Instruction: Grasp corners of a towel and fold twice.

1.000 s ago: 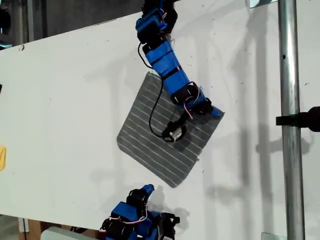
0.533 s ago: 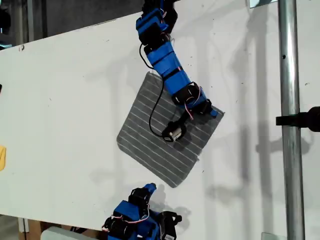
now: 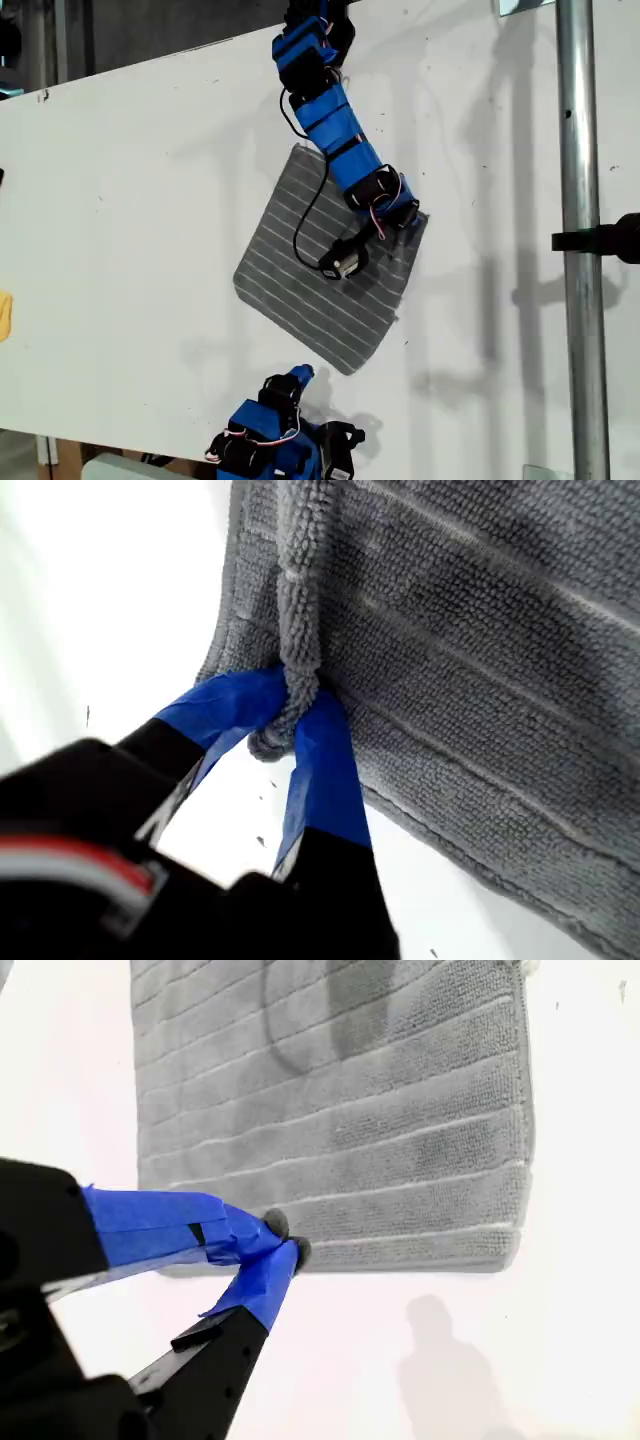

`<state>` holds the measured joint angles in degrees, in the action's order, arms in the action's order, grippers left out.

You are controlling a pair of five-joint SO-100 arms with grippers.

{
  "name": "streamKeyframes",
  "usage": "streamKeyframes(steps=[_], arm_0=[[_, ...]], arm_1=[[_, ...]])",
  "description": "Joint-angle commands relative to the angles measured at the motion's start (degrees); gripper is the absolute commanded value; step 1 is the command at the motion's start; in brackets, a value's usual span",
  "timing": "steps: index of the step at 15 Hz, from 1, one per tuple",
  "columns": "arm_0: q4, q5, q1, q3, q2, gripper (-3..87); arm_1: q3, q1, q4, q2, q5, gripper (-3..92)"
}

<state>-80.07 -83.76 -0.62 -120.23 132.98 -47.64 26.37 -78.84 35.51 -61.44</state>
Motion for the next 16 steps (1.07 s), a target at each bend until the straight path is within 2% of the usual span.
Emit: streamKeyframes(steps=[1,4,6,9,11,13,15,16], arm_0=[[1.8,-0.4,-0.9,0.6,-0.2,-2.9],[5.0,0.7,-0.9,3.6,-4.6,-2.9],[3.2,2.0,-1.2,11.6,-13.3,-2.9],[1.5,11.3,-6.3,16.0,-19.6,-2.6],[0.5,11.7,-10.9,16.0,-20.5,20.7],[-1.8,13.2,-13.2,14.8,-20.9,29.3],[-1.6,14.4,-14.0,12.7,-21.4,28.9],[0.7,14.2,-14.0,10.5,-22.1,27.9]], arm_1=[[-1.8,1.1,-1.4,0.6,-1.5,-0.3],[-4.2,1.3,-3.4,4.1,-2.9,-0.3],[-4.3,1.1,-3.7,5.4,-3.0,-0.3],[-4.3,1.1,-5.1,6.4,-3.0,-0.3],[-4.3,0.9,-4.9,6.4,-3.0,-0.3],[-4.3,0.7,-4.3,6.2,-3.0,-0.3],[-4.3,0.7,-4.0,6.4,-3.2,-0.3],[-4.3,0.8,-4.0,6.6,-3.3,-0.3]])
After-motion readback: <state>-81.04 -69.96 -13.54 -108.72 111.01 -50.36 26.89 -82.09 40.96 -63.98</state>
